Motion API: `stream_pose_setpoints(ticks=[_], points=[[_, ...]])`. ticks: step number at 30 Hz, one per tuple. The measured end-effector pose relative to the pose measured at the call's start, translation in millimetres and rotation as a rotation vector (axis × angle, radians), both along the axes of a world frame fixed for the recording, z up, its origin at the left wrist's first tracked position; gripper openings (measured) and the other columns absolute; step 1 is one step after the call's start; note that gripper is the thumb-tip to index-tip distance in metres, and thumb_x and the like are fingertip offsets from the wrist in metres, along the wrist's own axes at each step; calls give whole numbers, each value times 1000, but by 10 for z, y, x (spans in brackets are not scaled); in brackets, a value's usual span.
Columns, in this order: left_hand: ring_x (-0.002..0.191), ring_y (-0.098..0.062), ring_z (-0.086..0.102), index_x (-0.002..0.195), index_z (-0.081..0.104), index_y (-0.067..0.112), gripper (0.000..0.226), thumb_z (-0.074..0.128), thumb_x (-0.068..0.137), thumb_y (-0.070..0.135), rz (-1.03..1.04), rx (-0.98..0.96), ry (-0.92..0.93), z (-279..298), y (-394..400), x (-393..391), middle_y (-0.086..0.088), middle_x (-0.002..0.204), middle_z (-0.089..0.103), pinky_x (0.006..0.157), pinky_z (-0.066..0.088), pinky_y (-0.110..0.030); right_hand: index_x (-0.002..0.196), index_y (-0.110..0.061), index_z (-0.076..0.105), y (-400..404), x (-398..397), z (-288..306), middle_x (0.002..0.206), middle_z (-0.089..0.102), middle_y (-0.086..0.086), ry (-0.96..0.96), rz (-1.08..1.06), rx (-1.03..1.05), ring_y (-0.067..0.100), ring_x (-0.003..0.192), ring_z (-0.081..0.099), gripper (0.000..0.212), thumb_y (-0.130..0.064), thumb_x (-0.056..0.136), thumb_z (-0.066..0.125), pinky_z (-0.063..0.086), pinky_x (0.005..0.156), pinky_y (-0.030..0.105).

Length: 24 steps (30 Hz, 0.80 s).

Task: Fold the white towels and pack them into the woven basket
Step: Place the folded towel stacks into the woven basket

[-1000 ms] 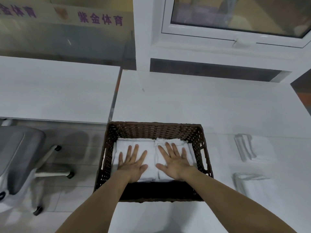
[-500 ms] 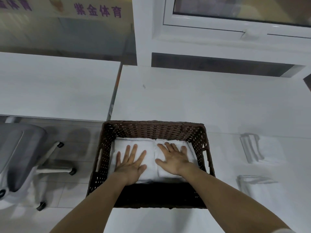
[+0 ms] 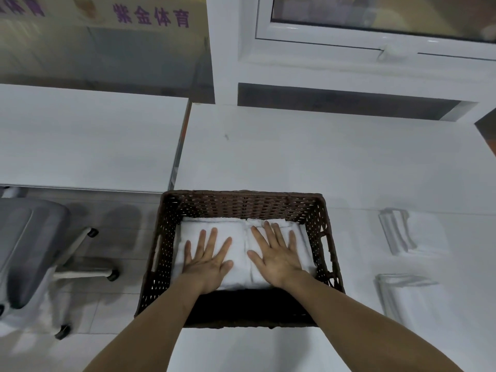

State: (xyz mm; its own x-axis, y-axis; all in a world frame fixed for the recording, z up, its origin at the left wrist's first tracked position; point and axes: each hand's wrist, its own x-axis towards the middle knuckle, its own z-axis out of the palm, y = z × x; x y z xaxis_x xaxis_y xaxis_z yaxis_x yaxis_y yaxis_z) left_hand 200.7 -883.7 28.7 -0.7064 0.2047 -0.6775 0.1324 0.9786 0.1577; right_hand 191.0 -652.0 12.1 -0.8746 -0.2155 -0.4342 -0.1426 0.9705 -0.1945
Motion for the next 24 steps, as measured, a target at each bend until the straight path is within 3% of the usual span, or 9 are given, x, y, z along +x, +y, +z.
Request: stream_pose_setpoints(ticks=[6,11,14,16,20,22,24], points=[[134,-19,-54,148,-31,49,62,5,100,65,14,6,28,-46,17,1,7,145,-57,112,-29,-58,159,-43,-14,-8,-31,-170,169,-24,-3,66,13,37,20,155,-24,75,-76,92,-3,-17,119,61],[136,-20,-52,149,-29,49,63,7,100,66,4,14,-8,12,7,-39,6,146,-56,114,-27,-58,159,-43,-15,-1,-50,-72,166,-29,-5,-16,15,28,18,153,-28,72,-74,96,4,-20,119,59],[142,-20,-44,154,-21,46,65,15,103,63,24,59,-35,186,-18,-57,5,153,-48,119,-19,-58,160,-43,-12,31,-57,172,168,-27,-3,-124,-2,-43,17,153,-27,71,-72,99,9,-17,122,54],[151,-22,-29,159,-11,40,66,22,104,58,54,89,-9,332,-17,-39,3,162,-34,123,-8,-56,163,-37,2,92,-15,389,171,-14,1,-120,-33,-107,22,157,-14,71,-66,102,22,-7,127,49],[156,-28,6,159,16,30,59,23,104,51,106,156,233,680,121,99,-5,170,7,122,20,-54,149,-23,50,275,202,875,157,43,11,184,-69,-226,31,146,39,64,-55,96,35,29,121,54],[153,-30,19,158,26,28,57,29,105,49,124,173,380,872,278,173,-7,167,22,120,26,-52,142,-22,58,427,353,1112,148,53,7,362,-83,-277,28,137,49,50,-42,98,50,42,112,48],[149,-28,30,155,34,26,54,32,105,48,114,216,519,1087,493,218,-6,163,31,118,31,-51,139,-22,60,621,512,1379,144,56,2,543,-101,-256,23,135,50,42,-34,98,58,46,107,43]])
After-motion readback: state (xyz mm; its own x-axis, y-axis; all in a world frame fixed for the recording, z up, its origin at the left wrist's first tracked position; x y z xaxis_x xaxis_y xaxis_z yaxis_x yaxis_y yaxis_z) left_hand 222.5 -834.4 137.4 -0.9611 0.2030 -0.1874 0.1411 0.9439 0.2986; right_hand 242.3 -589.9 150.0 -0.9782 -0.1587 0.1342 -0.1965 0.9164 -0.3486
